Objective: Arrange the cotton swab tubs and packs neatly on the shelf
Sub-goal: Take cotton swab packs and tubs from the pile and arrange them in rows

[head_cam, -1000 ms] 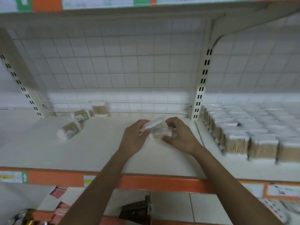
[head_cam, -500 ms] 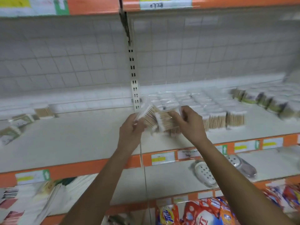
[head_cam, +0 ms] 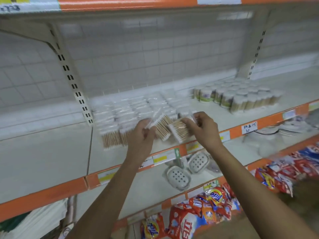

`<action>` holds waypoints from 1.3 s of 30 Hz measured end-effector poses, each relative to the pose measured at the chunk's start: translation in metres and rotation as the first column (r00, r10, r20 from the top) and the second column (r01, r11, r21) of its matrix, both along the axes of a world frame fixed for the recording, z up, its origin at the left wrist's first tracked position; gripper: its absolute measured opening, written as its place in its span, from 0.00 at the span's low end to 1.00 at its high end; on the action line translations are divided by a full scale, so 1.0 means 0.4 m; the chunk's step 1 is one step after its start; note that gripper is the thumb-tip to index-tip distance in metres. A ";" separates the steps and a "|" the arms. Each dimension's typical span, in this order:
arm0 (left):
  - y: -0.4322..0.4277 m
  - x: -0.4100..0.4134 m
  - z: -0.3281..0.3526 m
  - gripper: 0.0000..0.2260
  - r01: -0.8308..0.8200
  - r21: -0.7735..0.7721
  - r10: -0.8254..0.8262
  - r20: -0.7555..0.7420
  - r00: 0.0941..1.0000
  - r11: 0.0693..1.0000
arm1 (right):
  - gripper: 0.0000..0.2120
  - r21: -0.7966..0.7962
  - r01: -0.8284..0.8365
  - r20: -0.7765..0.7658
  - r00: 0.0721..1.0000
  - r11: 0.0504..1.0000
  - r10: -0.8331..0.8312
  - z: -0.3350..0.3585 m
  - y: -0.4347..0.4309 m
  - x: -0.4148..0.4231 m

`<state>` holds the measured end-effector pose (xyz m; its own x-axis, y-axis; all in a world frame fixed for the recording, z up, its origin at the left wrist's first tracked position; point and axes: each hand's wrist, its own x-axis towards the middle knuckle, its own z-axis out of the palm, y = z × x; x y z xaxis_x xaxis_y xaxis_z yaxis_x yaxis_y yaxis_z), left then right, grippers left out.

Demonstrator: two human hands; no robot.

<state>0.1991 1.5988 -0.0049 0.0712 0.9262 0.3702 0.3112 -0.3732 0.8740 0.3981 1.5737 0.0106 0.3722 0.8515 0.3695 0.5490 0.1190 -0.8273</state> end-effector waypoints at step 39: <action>0.060 0.133 -0.056 0.20 -0.167 0.167 0.178 -0.048 0.983 0.972 | 0.18 0.102 -0.253 -0.110 0.958 0.962 0.264 -0.078 0.153 0.053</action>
<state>0.2522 1.6227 -0.0271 -0.0567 0.8546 0.5161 0.4352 -0.4441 0.7832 0.4193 1.6350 -0.0205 0.1900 0.8916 0.4109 0.3859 0.3170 -0.8664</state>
